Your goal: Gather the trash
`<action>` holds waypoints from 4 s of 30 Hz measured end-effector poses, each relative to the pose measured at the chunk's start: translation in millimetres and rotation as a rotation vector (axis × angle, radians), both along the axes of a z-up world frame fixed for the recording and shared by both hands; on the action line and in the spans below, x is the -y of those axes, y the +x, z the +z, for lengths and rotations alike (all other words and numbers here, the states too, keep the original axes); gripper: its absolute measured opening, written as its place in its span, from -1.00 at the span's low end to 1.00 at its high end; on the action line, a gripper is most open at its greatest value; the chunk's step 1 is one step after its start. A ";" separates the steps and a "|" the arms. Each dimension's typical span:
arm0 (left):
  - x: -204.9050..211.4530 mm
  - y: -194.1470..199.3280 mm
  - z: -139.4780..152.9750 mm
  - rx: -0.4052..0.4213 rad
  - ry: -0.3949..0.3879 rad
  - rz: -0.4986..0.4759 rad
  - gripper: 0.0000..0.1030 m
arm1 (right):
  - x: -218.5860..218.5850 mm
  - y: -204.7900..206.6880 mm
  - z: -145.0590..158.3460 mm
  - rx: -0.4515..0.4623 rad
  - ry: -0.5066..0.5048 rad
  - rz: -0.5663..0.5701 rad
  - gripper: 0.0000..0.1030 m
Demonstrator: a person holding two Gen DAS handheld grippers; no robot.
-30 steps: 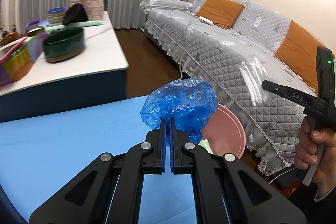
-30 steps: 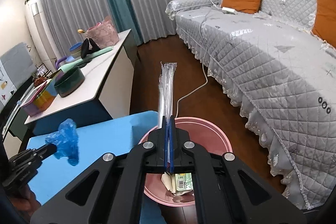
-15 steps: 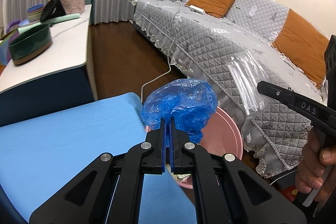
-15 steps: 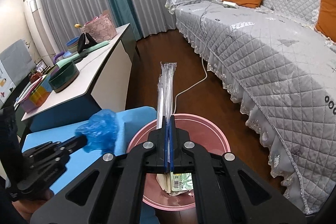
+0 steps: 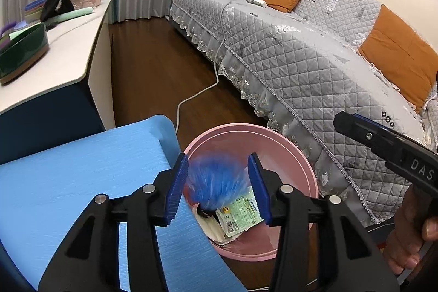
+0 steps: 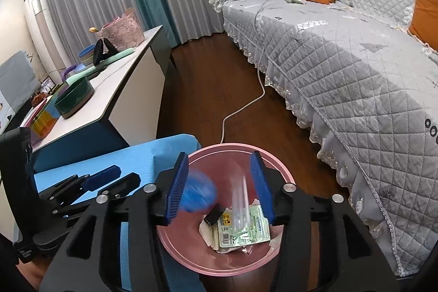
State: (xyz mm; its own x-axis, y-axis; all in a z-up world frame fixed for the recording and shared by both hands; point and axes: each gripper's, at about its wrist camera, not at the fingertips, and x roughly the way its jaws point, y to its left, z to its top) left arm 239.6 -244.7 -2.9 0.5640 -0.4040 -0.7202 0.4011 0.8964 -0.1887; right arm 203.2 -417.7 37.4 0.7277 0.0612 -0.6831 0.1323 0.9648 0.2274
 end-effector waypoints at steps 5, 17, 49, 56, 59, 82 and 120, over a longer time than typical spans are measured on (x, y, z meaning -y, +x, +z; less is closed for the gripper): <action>-12.8 -6.4 10.1 0.006 -0.015 0.018 -0.13 | 3.8 -2.1 5.0 0.012 0.006 -0.025 0.16; -77.3 -60.1 80.0 0.129 -0.059 0.101 0.52 | -23.1 -40.3 44.5 0.125 -0.026 -0.040 0.90; -237.3 -265.3 63.8 0.252 0.077 0.457 0.85 | -212.8 -201.3 42.7 0.166 -0.222 0.087 0.90; -231.0 -261.8 38.6 0.197 0.109 0.444 0.85 | -226.7 -204.5 17.3 0.110 -0.207 0.124 0.90; -233.4 -256.5 33.2 0.175 0.097 0.454 0.85 | -225.8 -203.1 13.4 0.105 -0.222 0.122 0.90; -230.5 -247.0 20.2 0.118 0.074 0.480 0.85 | -214.0 -189.6 -1.6 0.060 -0.226 0.093 0.90; -223.4 -246.6 22.4 0.140 0.095 0.450 0.85 | -211.8 -190.4 -1.3 0.062 -0.228 0.092 0.90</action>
